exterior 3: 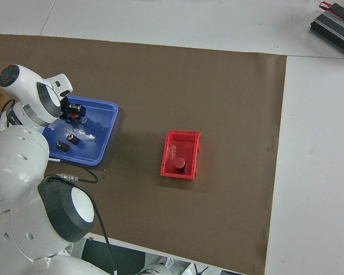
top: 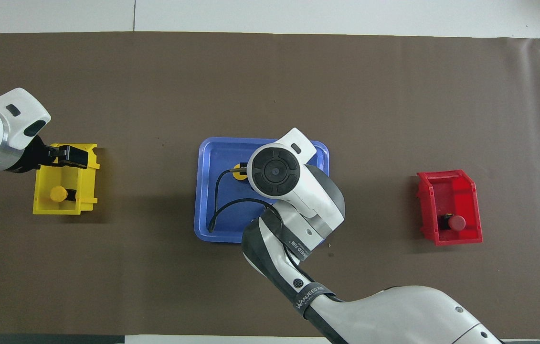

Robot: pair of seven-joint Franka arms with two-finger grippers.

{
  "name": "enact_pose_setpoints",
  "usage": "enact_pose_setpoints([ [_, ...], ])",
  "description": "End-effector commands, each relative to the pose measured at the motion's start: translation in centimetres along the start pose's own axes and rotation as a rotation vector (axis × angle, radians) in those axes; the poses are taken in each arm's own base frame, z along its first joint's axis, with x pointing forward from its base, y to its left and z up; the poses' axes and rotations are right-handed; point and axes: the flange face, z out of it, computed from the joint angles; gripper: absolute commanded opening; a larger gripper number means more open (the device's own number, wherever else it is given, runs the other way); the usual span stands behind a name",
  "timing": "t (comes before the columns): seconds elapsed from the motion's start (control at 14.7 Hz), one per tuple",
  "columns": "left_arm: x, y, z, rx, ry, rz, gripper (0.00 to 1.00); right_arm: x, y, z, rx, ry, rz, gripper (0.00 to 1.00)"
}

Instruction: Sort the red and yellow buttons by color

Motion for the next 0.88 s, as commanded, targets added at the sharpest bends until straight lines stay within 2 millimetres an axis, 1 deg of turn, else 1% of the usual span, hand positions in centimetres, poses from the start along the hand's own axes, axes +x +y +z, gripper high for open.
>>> enact_pose_setpoints([
  [0.0, 0.0, 1.3, -0.6, 0.017, 0.008, -0.034, 1.00, 0.2, 0.4, -0.1, 0.001, 0.017, -0.029, 0.31],
  [0.07, -0.1, 2.1, -0.6, 0.017, 0.011, -0.037, 1.00, 0.5, 0.5, -0.4, 0.002, 0.020, -0.025, 0.27],
  [0.14, 0.0, 2.5, -0.7, 0.013, 0.022, -0.053, 1.00, 0.9, 0.5, -0.8, 0.008, 0.024, -0.018, 0.26],
  [0.2, 0.4, 3.0, -0.8, 0.005, 0.051, -0.078, 1.00, 1.5, 0.3, -1.8, 0.018, 0.034, -0.011, 0.26],
  [0.27, 0.7, 4.7, -0.6, -0.002, 0.071, -0.092, 1.00, 2.3, 0.6, -3.1, 0.013, 0.035, -0.002, 0.26],
  [0.34, 0.7, 7.1, -0.3, -0.006, 0.081, -0.090, 1.00, 3.3, 1.7, -4.9, -0.002, 0.028, -0.003, 0.26],
  [0.41, 0.8, 9.7, 0.6, -0.013, 0.085, -0.134, 1.00, 3.9, 3.3, -7.2, -0.012, 0.025, -0.026, 0.26],
  [0.54, 0.4, 15.6, 1.5, -0.029, 0.111, -0.140, 1.00, 5.2, 8.4, -11.5, -0.047, 0.000, -0.065, 0.23],
  [0.61, 0.7, 18.0, 1.7, -0.032, 0.111, -0.124, 1.00, 5.6, 11.1, -13.4, -0.064, -0.024, -0.083, 0.22],
  [0.68, 1.1, 20.8, 2.3, -0.032, 0.104, -0.123, 1.00, 5.5, 13.5, -14.5, -0.078, -0.062, -0.109, 0.22],
  [0.75, 1.0, 23.0, 2.9, -0.035, 0.105, -0.127, 1.00, 5.1, 16.1, -15.1, -0.087, -0.086, -0.130, 0.22],
  [0.81, 0.9, 24.7, 3.6, -0.047, 0.101, -0.124, 1.00, 5.0, 18.7, -15.7, -0.094, -0.099, -0.135, 0.22],
])
